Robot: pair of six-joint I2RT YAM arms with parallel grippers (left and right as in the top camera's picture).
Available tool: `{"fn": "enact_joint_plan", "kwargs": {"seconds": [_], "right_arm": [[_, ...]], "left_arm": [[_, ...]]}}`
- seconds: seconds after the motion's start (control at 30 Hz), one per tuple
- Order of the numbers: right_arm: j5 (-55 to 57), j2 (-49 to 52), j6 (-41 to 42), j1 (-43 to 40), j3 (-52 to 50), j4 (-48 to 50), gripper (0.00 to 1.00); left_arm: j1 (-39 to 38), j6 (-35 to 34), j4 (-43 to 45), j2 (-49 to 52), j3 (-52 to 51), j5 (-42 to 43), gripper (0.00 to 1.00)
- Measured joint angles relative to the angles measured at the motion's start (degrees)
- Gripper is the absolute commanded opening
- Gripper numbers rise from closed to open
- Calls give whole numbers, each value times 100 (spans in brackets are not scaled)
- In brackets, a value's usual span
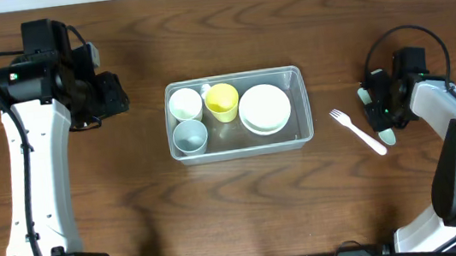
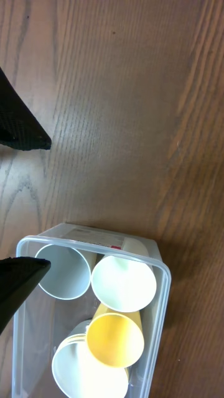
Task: Pack container
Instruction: 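Carry the spoon into the container's front edge and release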
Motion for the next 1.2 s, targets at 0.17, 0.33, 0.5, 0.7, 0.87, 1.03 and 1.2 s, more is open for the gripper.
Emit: {"fn": "enact_joint_plan", "kwargs": {"seconds": [0.17,0.33,0.5,0.7,0.87,1.03,1.2], "right_arm": [[22,2,2,0,-2,52,1],[61,-22,131,0,37,-46,1],[44,-516,256,37,629,-787,1],[-313,-1886,46,887,1987,-1482,1],[-514,-2494,-267,2245,2275,-1805,1],[-568,-2286,-568,3519,2267,-2114,1],[-603,-1871,-859,4297,2260,-2133,1]], "left_arm": [[0,0,0,0,0,0,56],[0,0,-7,0,0,0,56],[0,0,-15,0,0,2,56],[0,0,-17,0,0,0,56],[0,0,-33,0,0,0,57],[0,0,-79,0,0,0,56],[0,0,-109,0,0,0,56]]}}
